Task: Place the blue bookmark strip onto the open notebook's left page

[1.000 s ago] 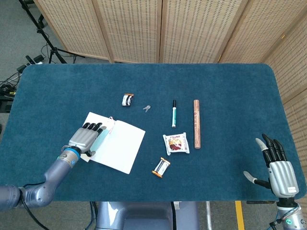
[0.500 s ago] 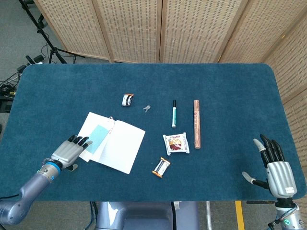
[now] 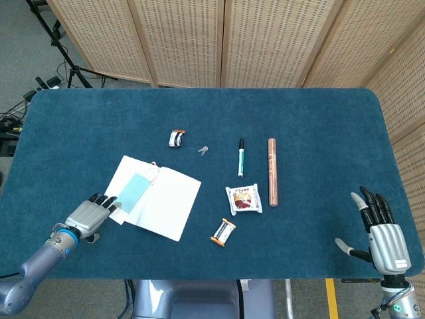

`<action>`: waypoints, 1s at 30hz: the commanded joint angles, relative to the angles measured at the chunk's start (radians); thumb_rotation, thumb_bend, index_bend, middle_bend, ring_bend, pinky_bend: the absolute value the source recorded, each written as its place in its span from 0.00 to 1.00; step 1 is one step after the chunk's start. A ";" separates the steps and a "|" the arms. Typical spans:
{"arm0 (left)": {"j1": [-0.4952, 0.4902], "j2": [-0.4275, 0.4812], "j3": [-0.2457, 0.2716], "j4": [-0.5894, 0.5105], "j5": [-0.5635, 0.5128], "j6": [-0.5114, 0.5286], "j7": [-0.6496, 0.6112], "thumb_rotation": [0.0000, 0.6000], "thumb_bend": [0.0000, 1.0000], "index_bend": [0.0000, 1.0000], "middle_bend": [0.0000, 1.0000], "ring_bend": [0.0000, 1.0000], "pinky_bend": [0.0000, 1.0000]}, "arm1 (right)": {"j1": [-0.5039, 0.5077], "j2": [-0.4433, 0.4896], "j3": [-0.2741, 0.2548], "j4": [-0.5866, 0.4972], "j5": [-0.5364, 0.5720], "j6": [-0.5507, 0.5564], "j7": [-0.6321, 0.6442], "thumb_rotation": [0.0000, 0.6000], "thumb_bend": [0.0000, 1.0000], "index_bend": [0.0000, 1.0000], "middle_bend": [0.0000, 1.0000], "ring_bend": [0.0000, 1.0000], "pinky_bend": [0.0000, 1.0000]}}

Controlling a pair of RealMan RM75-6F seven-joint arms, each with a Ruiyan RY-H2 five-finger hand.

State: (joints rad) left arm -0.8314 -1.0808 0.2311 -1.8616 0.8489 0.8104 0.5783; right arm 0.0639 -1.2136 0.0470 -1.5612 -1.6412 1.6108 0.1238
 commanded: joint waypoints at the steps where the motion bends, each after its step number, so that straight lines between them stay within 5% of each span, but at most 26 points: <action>1: -0.003 0.010 0.007 -0.009 -0.007 0.000 0.012 1.00 0.30 0.00 0.00 0.00 0.00 | 0.000 0.000 0.000 0.000 -0.001 0.000 0.001 1.00 0.16 0.00 0.00 0.00 0.00; 30: -0.074 -0.051 0.048 -0.023 -0.191 0.005 0.140 1.00 0.30 0.00 0.00 0.00 0.00 | -0.003 0.004 -0.003 -0.003 -0.010 0.010 0.007 1.00 0.16 0.00 0.00 0.00 0.00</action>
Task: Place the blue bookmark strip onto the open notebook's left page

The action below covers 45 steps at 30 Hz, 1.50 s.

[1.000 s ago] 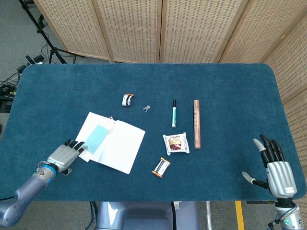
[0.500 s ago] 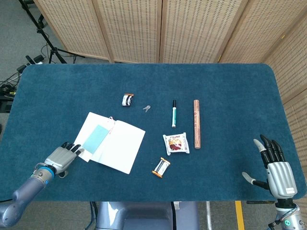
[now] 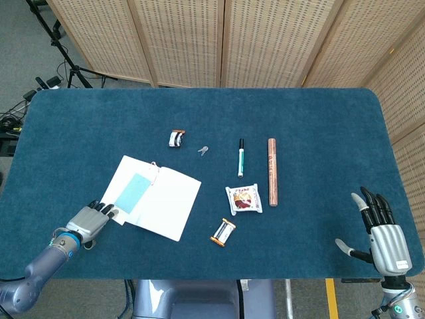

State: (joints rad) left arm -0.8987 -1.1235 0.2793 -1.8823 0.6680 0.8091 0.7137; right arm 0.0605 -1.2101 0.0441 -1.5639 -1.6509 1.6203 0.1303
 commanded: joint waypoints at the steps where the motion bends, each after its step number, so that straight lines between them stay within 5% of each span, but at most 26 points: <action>1: -0.008 -0.010 -0.001 -0.004 -0.013 0.009 0.006 1.00 0.30 0.00 0.00 0.00 0.00 | 0.000 0.000 0.000 0.000 0.000 0.000 0.000 1.00 0.16 0.00 0.00 0.00 0.00; 34: -0.017 -0.014 -0.008 -0.058 0.017 0.061 -0.023 1.00 0.30 0.00 0.00 0.00 0.00 | -0.003 0.004 0.001 -0.001 -0.001 0.006 0.007 1.00 0.16 0.00 0.00 0.00 0.00; 40: 0.051 0.112 -0.062 -0.143 0.162 0.131 -0.187 1.00 0.30 0.00 0.00 0.00 0.00 | -0.003 0.005 0.002 0.002 0.005 0.003 0.010 1.00 0.16 0.00 0.00 0.00 0.00; 45: 0.197 0.121 -0.090 -0.107 0.366 0.338 -0.307 1.00 0.30 0.00 0.00 0.00 0.00 | 0.001 0.006 0.003 0.004 0.016 -0.013 0.006 1.00 0.16 0.00 0.00 0.00 0.00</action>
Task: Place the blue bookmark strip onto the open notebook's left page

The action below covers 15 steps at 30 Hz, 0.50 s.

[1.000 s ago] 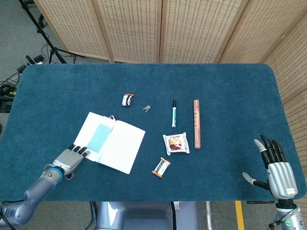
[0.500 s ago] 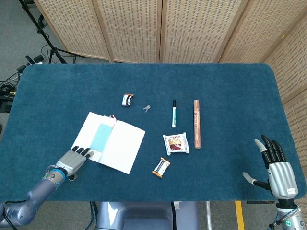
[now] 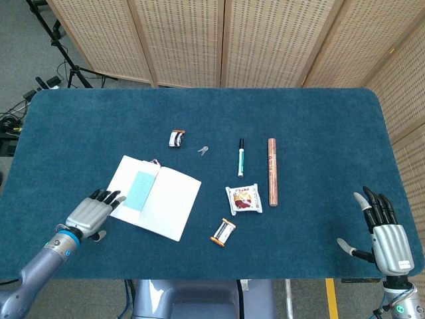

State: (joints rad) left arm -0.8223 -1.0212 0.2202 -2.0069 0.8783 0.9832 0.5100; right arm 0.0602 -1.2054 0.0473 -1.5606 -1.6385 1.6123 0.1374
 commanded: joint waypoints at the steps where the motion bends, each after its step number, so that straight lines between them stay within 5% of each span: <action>1: 0.152 0.006 -0.035 0.033 0.188 0.208 -0.124 1.00 0.30 0.00 0.00 0.00 0.00 | 0.002 0.002 -0.001 0.000 0.006 -0.010 -0.002 1.00 0.16 0.00 0.00 0.00 0.00; 7: 0.357 -0.113 -0.022 0.196 0.389 0.446 -0.252 1.00 0.29 0.00 0.00 0.00 0.00 | 0.015 0.007 -0.001 -0.004 0.036 -0.059 -0.028 1.00 0.16 0.00 0.00 0.00 0.00; 15: 0.517 -0.194 -0.036 0.354 0.504 0.618 -0.322 1.00 0.28 0.00 0.00 0.00 0.00 | 0.026 -0.006 0.011 -0.011 0.068 -0.089 -0.078 1.00 0.16 0.00 0.00 0.00 0.00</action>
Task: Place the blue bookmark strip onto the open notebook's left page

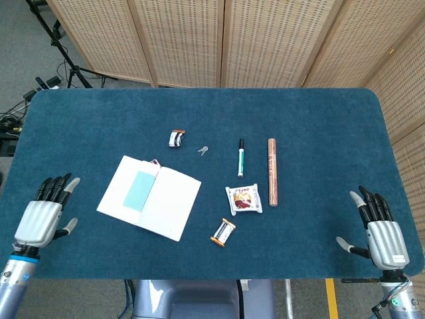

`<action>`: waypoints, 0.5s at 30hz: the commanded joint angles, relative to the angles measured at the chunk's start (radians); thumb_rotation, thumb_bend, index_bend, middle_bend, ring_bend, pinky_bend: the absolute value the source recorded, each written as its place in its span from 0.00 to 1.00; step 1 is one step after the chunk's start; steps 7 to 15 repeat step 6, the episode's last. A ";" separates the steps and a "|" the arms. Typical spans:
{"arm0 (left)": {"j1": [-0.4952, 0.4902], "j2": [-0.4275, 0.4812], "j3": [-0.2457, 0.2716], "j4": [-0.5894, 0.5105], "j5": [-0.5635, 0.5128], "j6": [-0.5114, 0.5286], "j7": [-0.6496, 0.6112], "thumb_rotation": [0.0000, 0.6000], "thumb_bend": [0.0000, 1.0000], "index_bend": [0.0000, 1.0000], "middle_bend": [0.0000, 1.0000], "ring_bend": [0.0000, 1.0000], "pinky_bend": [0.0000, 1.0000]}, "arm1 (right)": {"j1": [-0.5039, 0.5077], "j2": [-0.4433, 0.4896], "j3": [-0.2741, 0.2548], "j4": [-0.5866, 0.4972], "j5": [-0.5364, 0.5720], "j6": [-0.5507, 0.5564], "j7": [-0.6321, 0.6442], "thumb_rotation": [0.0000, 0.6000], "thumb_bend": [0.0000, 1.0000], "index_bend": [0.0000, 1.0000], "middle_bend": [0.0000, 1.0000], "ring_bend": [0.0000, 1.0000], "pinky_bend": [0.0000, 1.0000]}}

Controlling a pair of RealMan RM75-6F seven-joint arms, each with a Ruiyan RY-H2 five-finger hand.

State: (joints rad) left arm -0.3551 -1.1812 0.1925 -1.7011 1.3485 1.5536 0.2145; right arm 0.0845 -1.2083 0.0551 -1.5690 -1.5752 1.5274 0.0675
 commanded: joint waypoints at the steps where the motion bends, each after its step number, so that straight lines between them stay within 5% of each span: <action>1: 0.068 -0.041 -0.009 0.064 0.044 0.062 -0.032 1.00 0.28 0.00 0.00 0.00 0.00 | 0.003 -0.005 0.004 -0.005 0.008 -0.006 -0.014 1.00 0.16 0.00 0.00 0.00 0.00; 15: 0.117 -0.045 -0.014 0.105 0.075 0.075 -0.083 1.00 0.27 0.00 0.00 0.00 0.00 | 0.006 -0.012 0.004 -0.011 0.010 -0.011 -0.039 1.00 0.16 0.00 0.00 0.00 0.00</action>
